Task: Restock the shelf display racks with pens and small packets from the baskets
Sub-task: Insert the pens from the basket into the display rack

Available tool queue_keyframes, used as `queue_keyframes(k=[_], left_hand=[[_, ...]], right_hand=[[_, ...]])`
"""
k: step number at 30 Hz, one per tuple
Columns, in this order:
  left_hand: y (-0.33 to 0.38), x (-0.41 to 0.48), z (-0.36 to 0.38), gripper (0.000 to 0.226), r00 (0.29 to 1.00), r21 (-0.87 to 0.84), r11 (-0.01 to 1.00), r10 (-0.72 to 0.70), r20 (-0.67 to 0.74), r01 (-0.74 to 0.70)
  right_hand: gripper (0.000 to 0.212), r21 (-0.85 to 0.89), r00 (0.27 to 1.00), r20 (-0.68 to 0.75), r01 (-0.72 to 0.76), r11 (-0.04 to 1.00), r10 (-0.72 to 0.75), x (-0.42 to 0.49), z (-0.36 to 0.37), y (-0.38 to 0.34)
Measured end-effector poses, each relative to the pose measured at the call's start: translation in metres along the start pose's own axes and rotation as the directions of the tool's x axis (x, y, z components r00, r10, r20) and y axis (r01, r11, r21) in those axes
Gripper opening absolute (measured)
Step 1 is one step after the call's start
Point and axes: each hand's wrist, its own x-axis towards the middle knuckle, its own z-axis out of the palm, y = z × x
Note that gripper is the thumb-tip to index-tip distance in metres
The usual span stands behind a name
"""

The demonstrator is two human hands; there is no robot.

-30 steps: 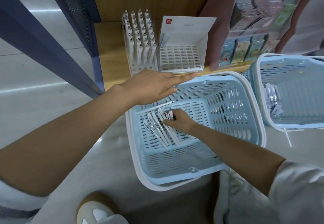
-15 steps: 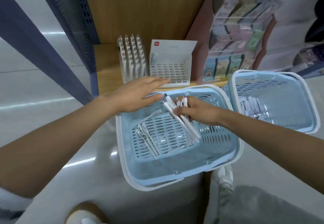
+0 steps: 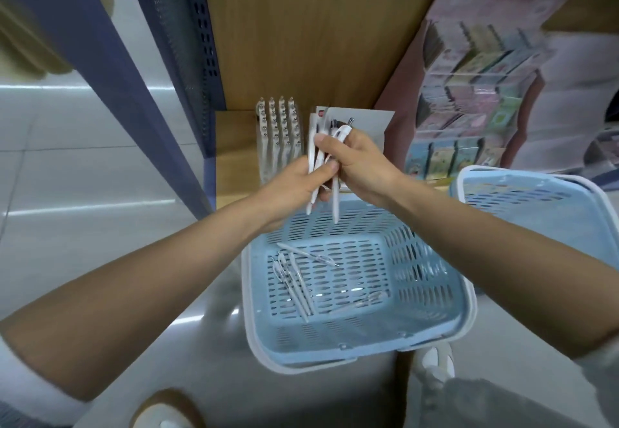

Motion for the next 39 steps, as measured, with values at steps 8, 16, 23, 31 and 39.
queue_keyframes(k=[8,16,23,31,39], left_hand=[[-0.001,-0.002,-0.019,0.025,0.989,-0.08,0.996,-0.045,-0.14,0.034],[-0.006,-0.007,-0.032,0.019,0.951,-0.145,0.989,-0.057,-0.305,0.013],[-0.006,-0.005,-0.038,0.026,0.924,-0.169,0.984,-0.121,-0.362,0.062],[-0.004,-0.006,-0.04,0.032,0.907,-0.069,0.997,-0.068,-0.415,0.043],[-0.012,-0.004,-0.057,0.018,0.869,-0.088,0.994,-0.094,-0.485,0.058]], right_hand=[[0.015,0.187,0.998,-0.054,-0.011,0.982,0.021,0.011,0.011,0.009],[0.012,0.189,0.981,-0.195,0.018,0.982,0.02,0.024,0.008,0.0],[0.015,0.31,0.976,-0.207,0.006,0.951,0.061,0.034,0.019,-0.01],[0.011,0.24,0.957,-0.268,-0.046,0.97,0.111,0.041,0.024,-0.012],[0.015,0.002,0.929,-0.36,0.095,0.995,-0.088,0.068,-0.019,-0.026]])
